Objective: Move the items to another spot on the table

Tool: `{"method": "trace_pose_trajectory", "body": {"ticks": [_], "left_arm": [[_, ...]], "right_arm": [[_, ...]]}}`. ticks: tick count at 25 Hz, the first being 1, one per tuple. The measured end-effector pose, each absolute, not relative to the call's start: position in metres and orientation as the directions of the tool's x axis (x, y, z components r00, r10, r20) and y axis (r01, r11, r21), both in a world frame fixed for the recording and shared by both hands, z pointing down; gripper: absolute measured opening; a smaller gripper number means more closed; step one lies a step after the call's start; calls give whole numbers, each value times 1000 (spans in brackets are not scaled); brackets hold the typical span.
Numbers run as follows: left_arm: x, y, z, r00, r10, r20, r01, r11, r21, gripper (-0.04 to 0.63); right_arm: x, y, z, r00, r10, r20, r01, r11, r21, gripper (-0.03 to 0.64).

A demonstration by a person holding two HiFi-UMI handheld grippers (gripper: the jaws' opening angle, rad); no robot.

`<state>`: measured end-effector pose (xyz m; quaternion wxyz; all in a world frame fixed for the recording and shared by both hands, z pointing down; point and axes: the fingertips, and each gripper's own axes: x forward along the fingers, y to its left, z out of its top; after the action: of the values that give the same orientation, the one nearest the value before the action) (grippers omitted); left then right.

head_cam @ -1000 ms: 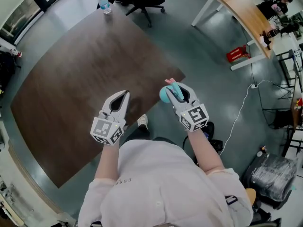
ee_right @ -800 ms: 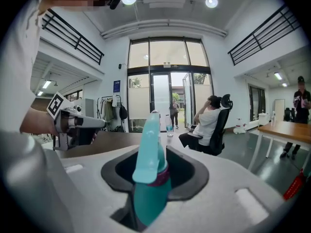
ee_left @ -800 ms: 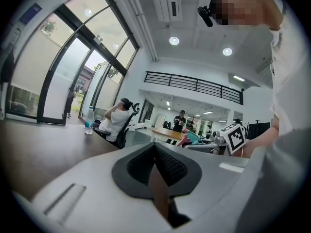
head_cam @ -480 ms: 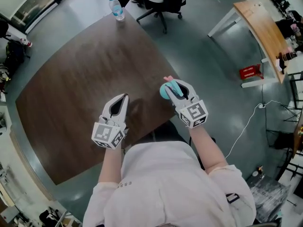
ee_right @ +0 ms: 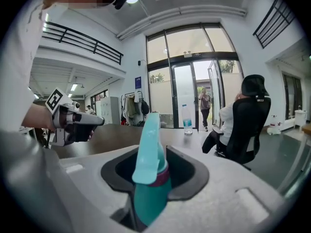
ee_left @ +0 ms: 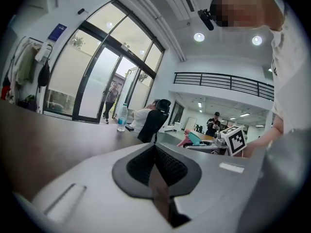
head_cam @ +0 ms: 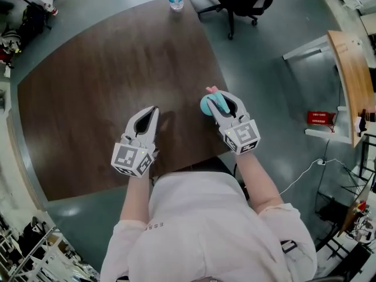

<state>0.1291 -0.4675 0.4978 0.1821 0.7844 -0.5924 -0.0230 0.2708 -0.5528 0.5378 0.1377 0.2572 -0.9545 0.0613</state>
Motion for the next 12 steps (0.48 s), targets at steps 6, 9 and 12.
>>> {"method": "trace_pose_trajectory", "body": {"ticks": [6, 9, 12], "left_arm": [[127, -473, 503, 282, -942, 180, -926, -219, 307, 8], [131, -474, 501, 285, -942, 176, -930, -228, 288, 8], [136, -471, 497, 295, -940, 170, -931, -243, 274, 8]], "right_arm": [[259, -551, 543, -845, -456, 279, -484, 874, -38, 121], [259, -550, 544, -847, -454, 277, -481, 876, -39, 123], [261, -547, 541, -844, -461, 273, -486, 874, -26, 133]]}}
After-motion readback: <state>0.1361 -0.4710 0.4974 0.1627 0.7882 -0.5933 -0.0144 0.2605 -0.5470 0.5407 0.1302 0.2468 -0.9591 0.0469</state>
